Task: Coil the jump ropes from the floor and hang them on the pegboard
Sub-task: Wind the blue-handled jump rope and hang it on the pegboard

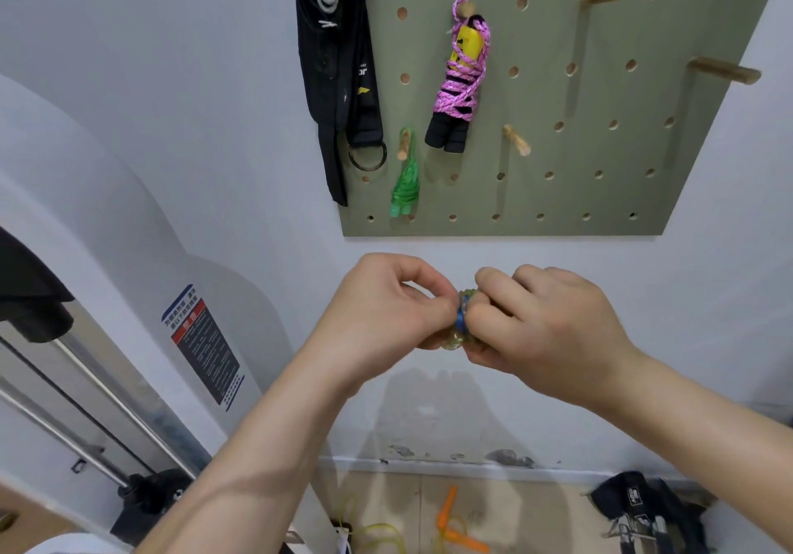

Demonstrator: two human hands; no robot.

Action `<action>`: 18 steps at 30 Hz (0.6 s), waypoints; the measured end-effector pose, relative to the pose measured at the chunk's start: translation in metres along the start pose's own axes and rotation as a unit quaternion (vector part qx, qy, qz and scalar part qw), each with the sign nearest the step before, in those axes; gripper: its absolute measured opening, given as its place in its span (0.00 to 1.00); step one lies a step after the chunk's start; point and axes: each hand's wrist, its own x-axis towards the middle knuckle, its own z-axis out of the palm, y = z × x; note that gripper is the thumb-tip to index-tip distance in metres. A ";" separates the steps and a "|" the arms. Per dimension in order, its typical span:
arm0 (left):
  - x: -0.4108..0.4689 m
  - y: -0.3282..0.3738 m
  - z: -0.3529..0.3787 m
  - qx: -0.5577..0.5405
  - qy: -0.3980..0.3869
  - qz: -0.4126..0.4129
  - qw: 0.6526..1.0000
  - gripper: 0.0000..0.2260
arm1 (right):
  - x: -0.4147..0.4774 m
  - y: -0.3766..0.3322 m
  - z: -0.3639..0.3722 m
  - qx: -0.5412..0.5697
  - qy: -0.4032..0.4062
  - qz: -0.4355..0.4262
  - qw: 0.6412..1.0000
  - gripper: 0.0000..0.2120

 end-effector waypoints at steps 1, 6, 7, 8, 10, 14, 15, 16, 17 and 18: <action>0.000 -0.001 0.002 0.015 -0.013 -0.007 1.000 0.04 | -0.002 0.002 0.000 -0.005 -0.009 -0.012 1.000 0.07; 0.013 -0.011 0.007 0.382 0.008 0.089 0.920 0.05 | -0.011 -0.006 0.004 -0.025 -0.072 -0.040 0.996 0.08; 0.017 -0.011 0.006 0.392 0.040 0.108 0.913 0.05 | -0.014 -0.011 0.004 -0.026 -0.089 -0.038 0.995 0.10; 0.021 -0.010 0.004 0.358 0.051 0.110 0.926 0.06 | -0.018 -0.017 0.006 -0.027 -0.105 -0.036 0.993 0.13; 0.028 -0.008 0.004 0.186 0.033 0.077 0.979 0.09 | -0.021 -0.025 0.007 -0.028 -0.126 -0.015 0.992 0.15; 0.035 -0.008 0.008 0.014 0.008 0.072 0.997 0.11 | -0.009 -0.024 0.002 0.030 -0.138 0.016 0.990 0.08; 0.036 -0.007 0.009 -0.015 0.006 0.083 0.996 0.11 | -0.004 -0.021 -0.001 0.057 -0.154 0.025 0.986 0.07; 0.037 -0.005 0.009 -0.046 0.006 0.094 0.995 0.11 | 0.001 -0.018 -0.006 0.090 -0.182 0.043 0.978 0.09; 0.039 -0.002 0.009 -0.077 0.008 0.106 0.991 0.12 | 0.007 -0.016 -0.012 0.129 -0.204 0.076 0.967 0.11; 0.041 0.003 0.007 -0.105 0.015 0.119 0.987 0.12 | 0.012 -0.014 -0.016 0.189 -0.214 0.131 0.949 0.12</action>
